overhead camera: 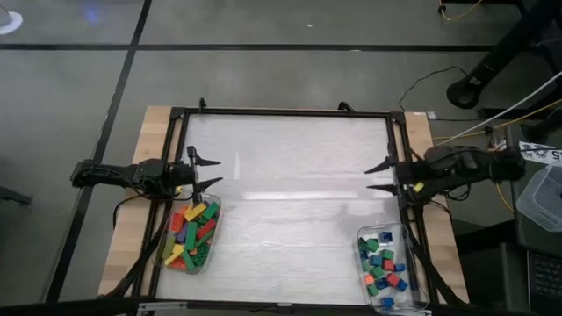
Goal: Sort blocks by size
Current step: Return to Home Position
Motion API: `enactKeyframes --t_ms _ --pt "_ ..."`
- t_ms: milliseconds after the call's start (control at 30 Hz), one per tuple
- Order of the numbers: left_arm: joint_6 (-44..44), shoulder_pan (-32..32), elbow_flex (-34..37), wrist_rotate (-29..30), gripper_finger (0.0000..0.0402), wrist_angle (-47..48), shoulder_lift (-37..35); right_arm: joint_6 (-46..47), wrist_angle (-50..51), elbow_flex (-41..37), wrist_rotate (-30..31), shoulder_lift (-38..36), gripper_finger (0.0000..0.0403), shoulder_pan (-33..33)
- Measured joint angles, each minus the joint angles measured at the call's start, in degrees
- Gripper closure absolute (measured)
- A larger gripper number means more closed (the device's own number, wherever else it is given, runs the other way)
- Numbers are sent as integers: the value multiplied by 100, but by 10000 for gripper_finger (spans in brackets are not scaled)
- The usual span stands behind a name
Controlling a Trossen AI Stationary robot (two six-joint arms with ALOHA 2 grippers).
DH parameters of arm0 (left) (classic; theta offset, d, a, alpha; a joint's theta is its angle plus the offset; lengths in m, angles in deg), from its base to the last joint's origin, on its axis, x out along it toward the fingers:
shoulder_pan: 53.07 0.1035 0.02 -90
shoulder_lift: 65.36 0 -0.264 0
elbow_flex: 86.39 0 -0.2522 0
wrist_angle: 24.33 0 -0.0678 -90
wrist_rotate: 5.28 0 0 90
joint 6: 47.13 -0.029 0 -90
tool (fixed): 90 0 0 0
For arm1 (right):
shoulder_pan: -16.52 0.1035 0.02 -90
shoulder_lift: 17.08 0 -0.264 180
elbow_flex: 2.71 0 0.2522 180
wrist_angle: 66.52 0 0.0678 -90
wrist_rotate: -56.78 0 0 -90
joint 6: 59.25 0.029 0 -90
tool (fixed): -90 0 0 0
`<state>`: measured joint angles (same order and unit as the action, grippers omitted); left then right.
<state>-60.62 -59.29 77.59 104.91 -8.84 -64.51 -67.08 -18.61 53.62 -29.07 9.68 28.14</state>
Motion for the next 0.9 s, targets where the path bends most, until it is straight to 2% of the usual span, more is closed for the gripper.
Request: enactKeyframes --t_ms 200,367,467,600,800,900 --pt "-5 0 0 -1 176 0 0 386 -1848 -1716 -1373 -1469 212 -509" --pt "-45 0 0 0 176 1 0 822 -3821 -2979 -1549 -2170 212 -569" --pt "6 0 0 0 176 1 0 782 -4633 -3580 -1338 -2409 212 -568" --pt "-46 0 0 0 176 0 2 419 -5190 -4152 -635 -2671 212 -568" --pt "-14 -2 2 0 176 -11 1 -275 -4533 -4183 95 -2664 212 -568" --pt "-38 -2 2 0 176 -12 2 -306 -4108 -4183 367 -2664 212 -568"
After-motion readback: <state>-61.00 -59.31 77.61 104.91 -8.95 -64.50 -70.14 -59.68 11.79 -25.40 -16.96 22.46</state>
